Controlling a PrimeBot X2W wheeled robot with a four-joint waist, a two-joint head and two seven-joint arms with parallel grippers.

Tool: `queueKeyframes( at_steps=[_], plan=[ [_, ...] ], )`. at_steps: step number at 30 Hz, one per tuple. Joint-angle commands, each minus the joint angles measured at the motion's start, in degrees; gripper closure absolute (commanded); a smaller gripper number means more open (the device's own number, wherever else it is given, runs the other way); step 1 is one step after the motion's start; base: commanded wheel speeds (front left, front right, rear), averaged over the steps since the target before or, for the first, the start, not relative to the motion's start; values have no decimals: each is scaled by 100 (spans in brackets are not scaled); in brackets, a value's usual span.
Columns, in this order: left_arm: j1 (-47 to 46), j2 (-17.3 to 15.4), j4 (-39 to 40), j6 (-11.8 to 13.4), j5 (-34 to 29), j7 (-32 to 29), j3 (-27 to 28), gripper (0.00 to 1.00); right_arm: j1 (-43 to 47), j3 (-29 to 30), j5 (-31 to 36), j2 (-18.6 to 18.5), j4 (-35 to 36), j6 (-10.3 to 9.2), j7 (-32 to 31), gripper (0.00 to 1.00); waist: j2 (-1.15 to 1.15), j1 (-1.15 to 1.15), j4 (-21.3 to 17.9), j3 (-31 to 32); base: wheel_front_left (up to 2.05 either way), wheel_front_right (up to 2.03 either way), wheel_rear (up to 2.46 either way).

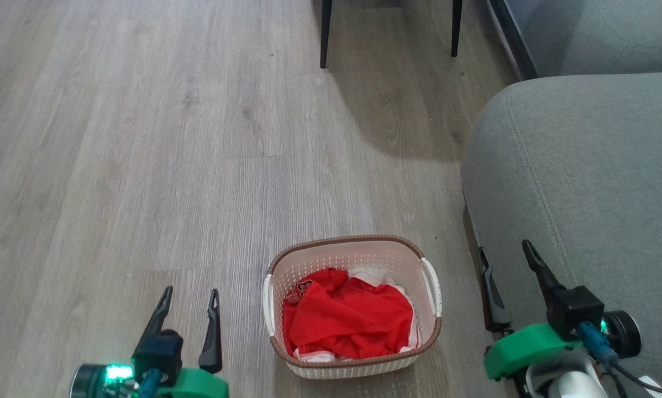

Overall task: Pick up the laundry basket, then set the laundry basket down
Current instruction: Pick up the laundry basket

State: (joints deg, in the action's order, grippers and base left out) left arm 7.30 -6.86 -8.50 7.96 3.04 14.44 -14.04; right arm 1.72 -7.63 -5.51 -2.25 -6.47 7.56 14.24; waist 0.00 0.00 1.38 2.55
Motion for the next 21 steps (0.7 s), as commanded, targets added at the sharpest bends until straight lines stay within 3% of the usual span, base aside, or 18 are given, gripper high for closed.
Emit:
queueKeyframes(
  at_steps=[1, 21],
  plan=[
    [-220, 26, 148, -41, -59, 56, 242, 0, -127, -109, 20, -63, 182, -8, 75, 0, 0, 0, -2, -5, 0, 0, 0],
    [-358, 221, 44, -145, 122, 56, 408, 0, -295, -32, 22, -63, 64, -8, 75, 0, 0, 0, 6, -455, 0, 0, 0]
  ],
)
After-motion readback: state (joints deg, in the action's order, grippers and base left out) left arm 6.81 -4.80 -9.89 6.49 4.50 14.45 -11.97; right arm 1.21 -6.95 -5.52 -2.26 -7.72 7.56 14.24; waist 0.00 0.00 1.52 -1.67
